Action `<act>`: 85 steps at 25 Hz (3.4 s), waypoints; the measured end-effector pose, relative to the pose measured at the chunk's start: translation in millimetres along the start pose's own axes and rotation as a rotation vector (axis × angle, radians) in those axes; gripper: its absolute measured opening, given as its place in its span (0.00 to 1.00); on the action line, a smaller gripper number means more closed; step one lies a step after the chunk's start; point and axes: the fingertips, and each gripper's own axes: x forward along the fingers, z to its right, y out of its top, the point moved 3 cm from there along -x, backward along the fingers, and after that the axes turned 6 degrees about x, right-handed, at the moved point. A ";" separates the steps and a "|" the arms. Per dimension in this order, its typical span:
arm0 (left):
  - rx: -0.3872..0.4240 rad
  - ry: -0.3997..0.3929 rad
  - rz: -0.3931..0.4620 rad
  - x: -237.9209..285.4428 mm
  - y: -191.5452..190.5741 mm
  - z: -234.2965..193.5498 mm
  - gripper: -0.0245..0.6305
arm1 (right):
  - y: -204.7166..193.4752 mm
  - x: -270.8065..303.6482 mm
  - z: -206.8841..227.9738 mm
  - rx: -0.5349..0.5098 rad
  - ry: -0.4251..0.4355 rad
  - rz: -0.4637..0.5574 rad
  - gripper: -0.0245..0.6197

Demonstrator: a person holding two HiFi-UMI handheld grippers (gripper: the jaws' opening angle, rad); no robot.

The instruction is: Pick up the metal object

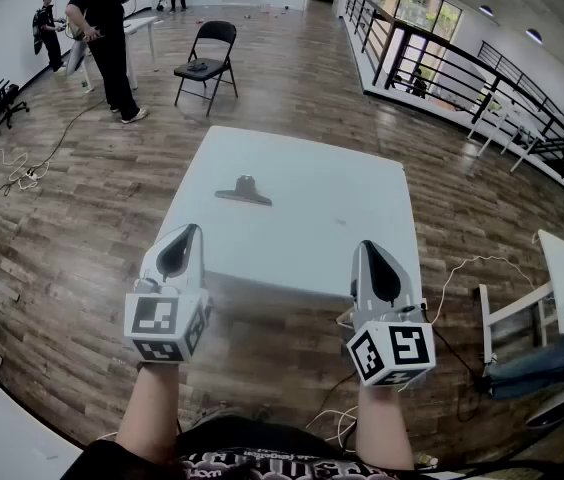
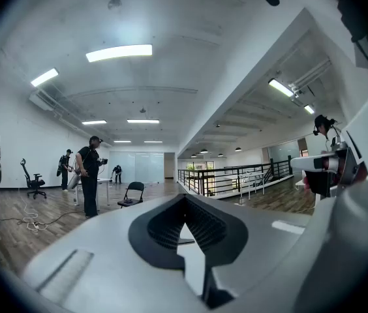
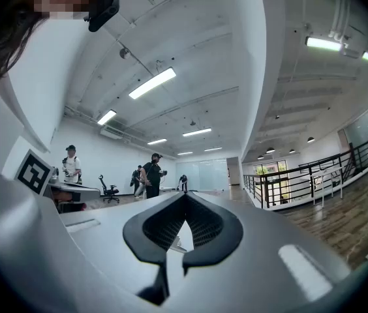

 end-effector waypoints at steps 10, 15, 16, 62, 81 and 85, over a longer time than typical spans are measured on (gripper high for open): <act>0.023 0.005 -0.006 26.3 -2.1 4.3 0.03 | -10.2 26.4 12.8 -0.008 0.050 -0.015 0.05; 0.020 -0.008 -0.013 60.3 -12.0 -6.2 0.03 | -16.7 58.0 19.7 -0.010 0.042 -0.008 0.05; 0.019 -0.015 -0.014 69.1 -13.9 -9.6 0.03 | -17.5 65.7 20.7 -0.014 0.036 -0.006 0.05; -0.068 -0.299 -0.811 354.3 -249.5 6.4 0.67 | -50.2 257.8 71.0 -0.036 -0.114 -0.072 0.05; -0.165 -0.216 -1.079 356.9 -284.6 11.2 0.51 | -48.4 257.8 74.6 -0.040 -0.125 -0.069 0.05; -0.164 -0.225 -1.064 358.3 -284.1 7.8 0.50 | -48.6 257.6 75.3 -0.033 -0.134 -0.061 0.06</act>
